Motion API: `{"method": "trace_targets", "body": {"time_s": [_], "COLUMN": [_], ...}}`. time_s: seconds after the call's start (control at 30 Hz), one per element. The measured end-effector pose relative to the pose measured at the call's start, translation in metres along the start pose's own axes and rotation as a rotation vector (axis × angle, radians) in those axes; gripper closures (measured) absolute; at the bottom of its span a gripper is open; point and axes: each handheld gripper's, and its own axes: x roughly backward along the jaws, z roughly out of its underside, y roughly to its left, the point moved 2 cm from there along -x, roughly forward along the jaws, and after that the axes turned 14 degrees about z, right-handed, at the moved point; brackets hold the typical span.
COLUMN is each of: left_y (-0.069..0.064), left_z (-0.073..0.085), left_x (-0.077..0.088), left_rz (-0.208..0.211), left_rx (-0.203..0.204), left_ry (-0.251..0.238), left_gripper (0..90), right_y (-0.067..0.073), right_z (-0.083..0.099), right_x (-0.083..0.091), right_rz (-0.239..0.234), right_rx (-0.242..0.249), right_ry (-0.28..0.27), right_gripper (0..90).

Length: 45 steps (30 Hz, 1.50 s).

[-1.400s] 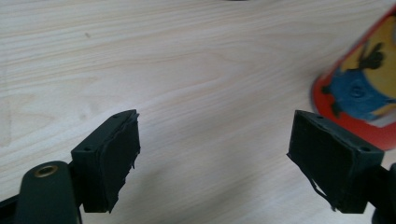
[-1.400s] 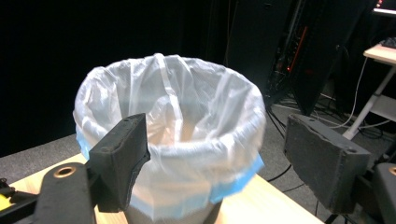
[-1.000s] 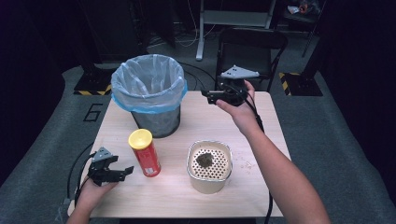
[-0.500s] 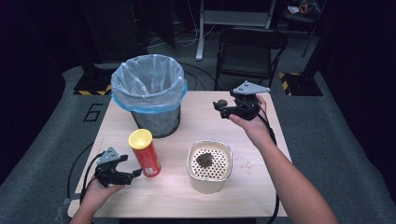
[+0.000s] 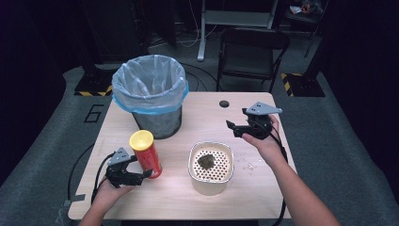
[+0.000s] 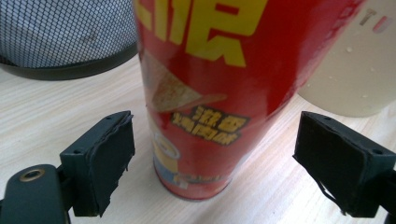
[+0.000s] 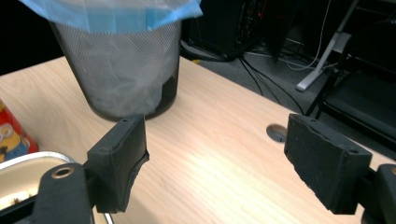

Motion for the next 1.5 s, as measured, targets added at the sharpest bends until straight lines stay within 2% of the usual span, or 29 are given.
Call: {"method": "trace_targets", "body": {"time_s": [0.13, 0.23, 0.3, 0.5, 0.6, 0.63, 0.67, 0.7, 0.87, 0.97, 1.07, 1.17, 1.23, 1.33, 1.43, 1.47, 1.5], "left_y": [0.002, 0.003, 0.003, 0.002, 0.003, 0.004, 0.004, 0.002, 0.003, 0.003, 0.001, -0.001, -0.001, -0.002, -0.004, -0.004, -0.006], "left_z": [-0.001, -0.001, -0.001, -0.001, -0.002, -0.002, -0.002, -0.002, -0.002, -0.002, -0.002, -0.002, -0.003, -0.004, -0.005, -0.005, -0.007], "left_x": [-0.002, -0.006, -0.006, -0.010, -0.011, -0.010, -0.010, -0.011, -0.014, -0.014, -0.014, -0.013, -0.013, -0.010, -0.009, -0.009, -0.007], "left_rz": [0.001, -0.018, -0.013, -0.023, -0.037, -0.043, -0.043, -0.045, -0.054, -0.044, -0.053, -0.072, -0.083, -0.079, -0.086, -0.086, -0.080], "left_rx": [0.012, 0.016, 0.017, -0.002, -0.009, -0.028, -0.028, -0.013, -0.024, -0.035, -0.061, -0.075, -0.072, -0.076, -0.079, -0.079, -0.072], "left_ry": [-0.010, -0.032, -0.038, -0.043, -0.046, -0.040, -0.040, -0.054, -0.050, -0.039, -0.030, -0.023, -0.024, 0.006, 0.020, 0.020, -0.004], "left_gripper": [11.6, 11.7, 12.0, 14.2, 14.7, 14.8, 14.8, 14.8, 17.0, 21.9, 22.5, 23.3, 23.3, 23.5, 23.6, 23.6, 23.6], "right_y": [-0.004, -0.008, -0.011, -0.014, -0.016, -0.016, -0.016, -0.016, -0.016, -0.014, -0.012, -0.009, -0.008, -0.004, -0.002, -0.002, -0.002], "right_z": [0.012, 0.031, 0.041, 0.069, 0.089, 0.094, 0.099, 0.099, 0.118, 0.127, 0.134, 0.144, 0.146, 0.153, 0.154, 0.154, 0.154], "right_x": [0.004, 0.011, 0.014, 0.022, 0.027, 0.028, 0.029, 0.029, 0.032, 0.033, 0.034, 0.034, 0.033, 0.032, 0.031, 0.031, 0.031], "right_rz": [0.002, 0.018, 0.026, 0.062, 0.079, 0.081, 0.081, 0.081, 0.090, 0.100, 0.111, 0.108, 0.103, 0.113, 0.109, 0.109, 0.110], "right_rx": [-0.010, -0.052, -0.061, -0.048, -0.062, -0.074, -0.082, -0.082, -0.124, -0.141, -0.131, -0.158, -0.159, -0.111, -0.096, -0.096, -0.092], "right_ry": [0.007, 0.014, 0.022, 0.049, 0.074, 0.076, 0.078, 0.078, 0.099, 0.112, 0.114, 0.119, 0.127, 0.152, 0.153, 0.153, 0.153], "right_gripper": [20.7, 20.7, 20.7, 20.8, 20.8, 20.8, 20.8, 20.8, 21.1, 21.5, 21.5, 21.8, 21.8, 21.9, 21.9, 21.9, 21.9]}}
